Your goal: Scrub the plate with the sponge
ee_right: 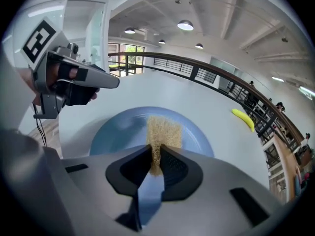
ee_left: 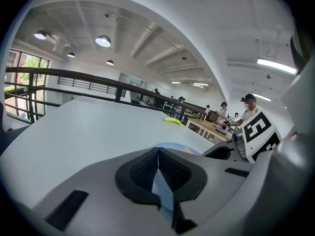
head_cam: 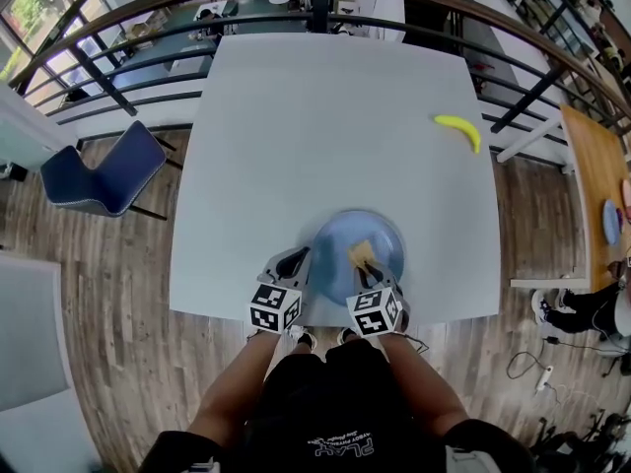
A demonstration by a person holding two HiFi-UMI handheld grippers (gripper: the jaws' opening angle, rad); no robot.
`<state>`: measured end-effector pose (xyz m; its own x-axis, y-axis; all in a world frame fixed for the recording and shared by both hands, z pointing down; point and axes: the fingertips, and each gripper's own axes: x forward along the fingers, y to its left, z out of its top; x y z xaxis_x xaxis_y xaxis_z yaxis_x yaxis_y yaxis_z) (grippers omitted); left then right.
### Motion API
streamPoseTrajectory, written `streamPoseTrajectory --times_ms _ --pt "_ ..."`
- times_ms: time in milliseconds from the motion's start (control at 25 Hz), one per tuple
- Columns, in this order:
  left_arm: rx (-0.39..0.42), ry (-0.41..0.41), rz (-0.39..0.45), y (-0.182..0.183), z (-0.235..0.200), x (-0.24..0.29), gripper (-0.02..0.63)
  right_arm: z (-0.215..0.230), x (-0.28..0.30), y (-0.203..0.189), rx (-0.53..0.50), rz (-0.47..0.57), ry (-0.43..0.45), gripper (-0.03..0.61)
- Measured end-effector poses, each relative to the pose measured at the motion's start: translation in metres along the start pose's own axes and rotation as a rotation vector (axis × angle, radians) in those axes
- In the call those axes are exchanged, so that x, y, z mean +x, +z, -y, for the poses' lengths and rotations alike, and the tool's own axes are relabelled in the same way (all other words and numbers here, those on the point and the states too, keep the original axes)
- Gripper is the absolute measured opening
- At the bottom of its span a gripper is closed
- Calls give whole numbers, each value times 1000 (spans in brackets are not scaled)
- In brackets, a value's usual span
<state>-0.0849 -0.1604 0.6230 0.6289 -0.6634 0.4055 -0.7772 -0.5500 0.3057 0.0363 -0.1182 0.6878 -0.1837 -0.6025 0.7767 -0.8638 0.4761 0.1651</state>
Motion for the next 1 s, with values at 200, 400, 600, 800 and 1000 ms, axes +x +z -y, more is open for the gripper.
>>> streamPoseTrajectory --times_ms 200,400,600,800,1000 --pt "3 15 4 -2 -5 -8 12 -34 5 6 63 8 110 57" --pt "-22 47 4 -13 -13 -21 12 -64 8 5 118 9 208 57" --pt "-39 73 5 -25 -22 -35 12 -82 13 0 130 -18 242 57" --pt "-52 93 23 -21 -27 -44 12 -76 16 -8 121 -38 229 57" --pt "-48 79 13 -20 -23 -42 12 -71 9 -14 126 -62 221 57"
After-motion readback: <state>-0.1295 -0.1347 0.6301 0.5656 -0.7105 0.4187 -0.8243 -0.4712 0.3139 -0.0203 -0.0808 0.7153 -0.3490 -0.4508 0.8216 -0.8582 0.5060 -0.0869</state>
